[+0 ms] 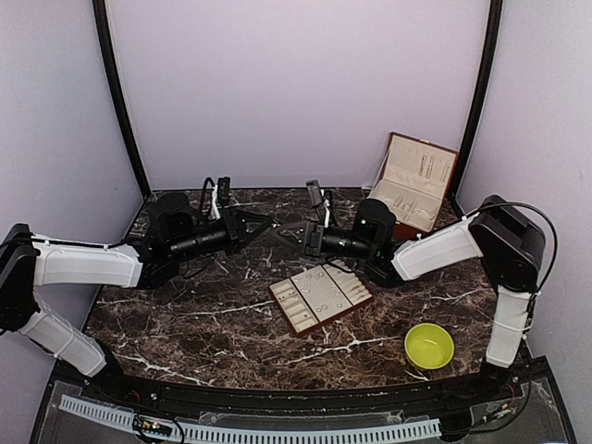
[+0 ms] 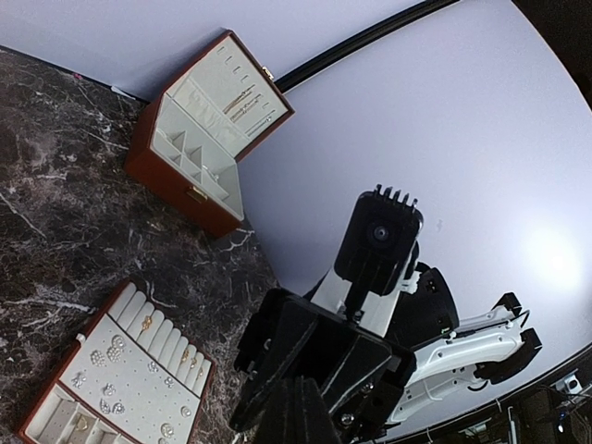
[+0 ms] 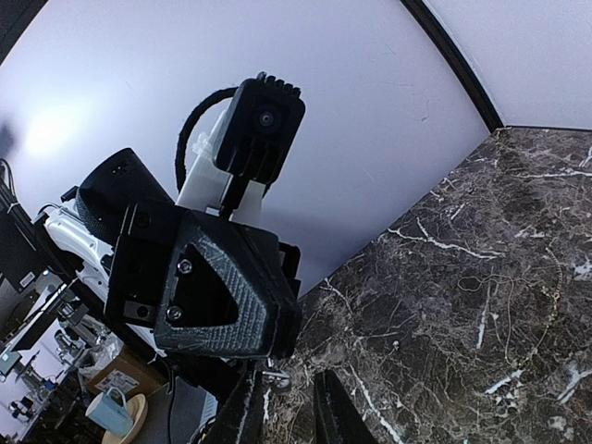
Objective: Organize the mixed jewelry
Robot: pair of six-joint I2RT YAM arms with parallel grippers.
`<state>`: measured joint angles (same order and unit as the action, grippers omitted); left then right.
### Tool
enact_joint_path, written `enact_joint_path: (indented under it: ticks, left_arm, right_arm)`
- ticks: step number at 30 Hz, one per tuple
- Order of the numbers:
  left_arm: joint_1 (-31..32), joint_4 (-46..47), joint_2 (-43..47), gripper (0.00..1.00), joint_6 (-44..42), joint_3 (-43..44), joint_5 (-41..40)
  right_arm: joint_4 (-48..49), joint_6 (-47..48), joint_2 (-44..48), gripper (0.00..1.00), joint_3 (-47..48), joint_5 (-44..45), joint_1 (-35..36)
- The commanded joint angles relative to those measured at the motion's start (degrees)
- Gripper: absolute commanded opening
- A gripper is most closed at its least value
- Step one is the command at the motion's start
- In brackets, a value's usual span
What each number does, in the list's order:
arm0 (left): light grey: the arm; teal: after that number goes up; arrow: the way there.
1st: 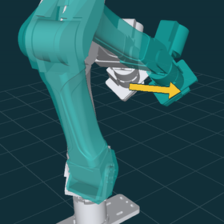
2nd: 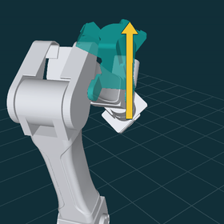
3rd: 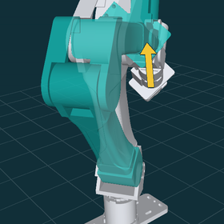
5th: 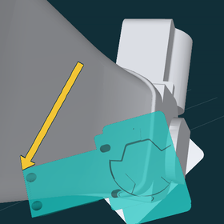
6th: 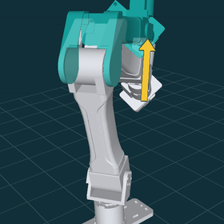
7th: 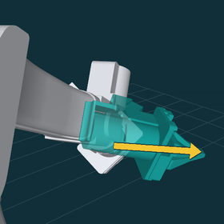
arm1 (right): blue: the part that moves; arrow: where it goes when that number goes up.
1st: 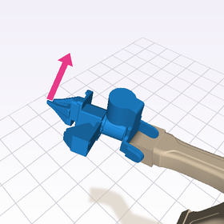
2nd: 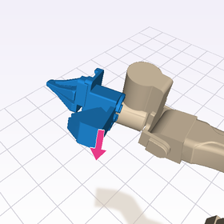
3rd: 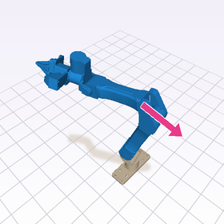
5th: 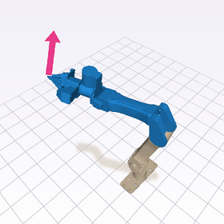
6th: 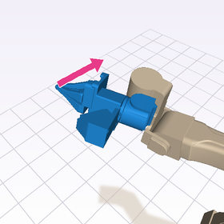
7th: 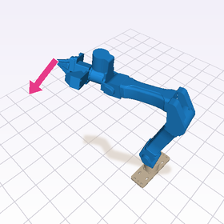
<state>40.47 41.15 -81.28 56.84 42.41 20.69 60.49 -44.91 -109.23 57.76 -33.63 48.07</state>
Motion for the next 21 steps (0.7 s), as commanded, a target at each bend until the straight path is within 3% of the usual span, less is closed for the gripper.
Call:
enact_joint_path:
  ticks: [1,21]
  left_arm:
    - [0.35,2.1,2.6,0.0,0.2,-1.25,-0.57]
    - [0.35,2.62,2.87,0.0,0.56,-1.63,-0.43]
  right_arm:
    - [3.59,-0.44,-0.55,0.19,1.22,0.1,0.45]
    - [4.33,-0.62,-1.58,0.14,1.92,0.54,0.46]
